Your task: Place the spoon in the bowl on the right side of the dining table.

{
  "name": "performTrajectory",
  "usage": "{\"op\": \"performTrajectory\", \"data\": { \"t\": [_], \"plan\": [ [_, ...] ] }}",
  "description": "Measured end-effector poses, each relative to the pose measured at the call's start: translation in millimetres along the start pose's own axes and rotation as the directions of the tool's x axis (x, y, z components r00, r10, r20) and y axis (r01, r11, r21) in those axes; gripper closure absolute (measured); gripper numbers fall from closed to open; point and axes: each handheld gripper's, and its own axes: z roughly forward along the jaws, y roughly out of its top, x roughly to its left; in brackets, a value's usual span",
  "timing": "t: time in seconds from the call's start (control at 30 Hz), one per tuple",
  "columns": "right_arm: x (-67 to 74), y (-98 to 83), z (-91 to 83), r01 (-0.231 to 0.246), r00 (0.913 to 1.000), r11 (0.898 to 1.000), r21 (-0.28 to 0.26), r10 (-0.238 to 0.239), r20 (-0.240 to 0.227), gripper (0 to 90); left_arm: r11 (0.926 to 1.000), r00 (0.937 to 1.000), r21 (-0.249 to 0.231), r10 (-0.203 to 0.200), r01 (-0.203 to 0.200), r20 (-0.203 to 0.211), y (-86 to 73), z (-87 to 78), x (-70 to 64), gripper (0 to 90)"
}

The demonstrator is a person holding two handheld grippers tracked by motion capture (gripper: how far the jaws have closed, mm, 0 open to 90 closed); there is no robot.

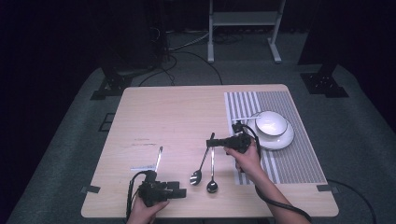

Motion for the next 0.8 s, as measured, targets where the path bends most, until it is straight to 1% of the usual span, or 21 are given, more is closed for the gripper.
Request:
{"op": "performTrajectory", "data": {
  "t": [0.4, 0.53, 0.8],
  "plan": [
    [3.2, 6.9, -22.4, 0.011, 0.9998, 1.000, -0.029, -0.010, 0.015, 88.8, 1.0000, 1.0000, 0.002, -0.001, 0.001, -0.006, -0.2, 0.0, 1.2, 7.0],
    [2.4, 7.4, -28.6, 0.014, 0.9995, 0.999, -0.036, -0.013, 0.030, 88.8, 1.0000, 1.0000, 0.003, 0.001, -0.001, -0.009, -0.5, -0.1, 1.9, 7.0],
    [-2.7, 8.6, -46.2, 0.005, 0.9987, 0.998, -0.064, -0.002, 0.051, 88.8, 1.0000, 0.9999, -0.004, 0.000, 0.000, -0.016, -0.3, -0.8, 2.2, 7.0]
  ]
}}
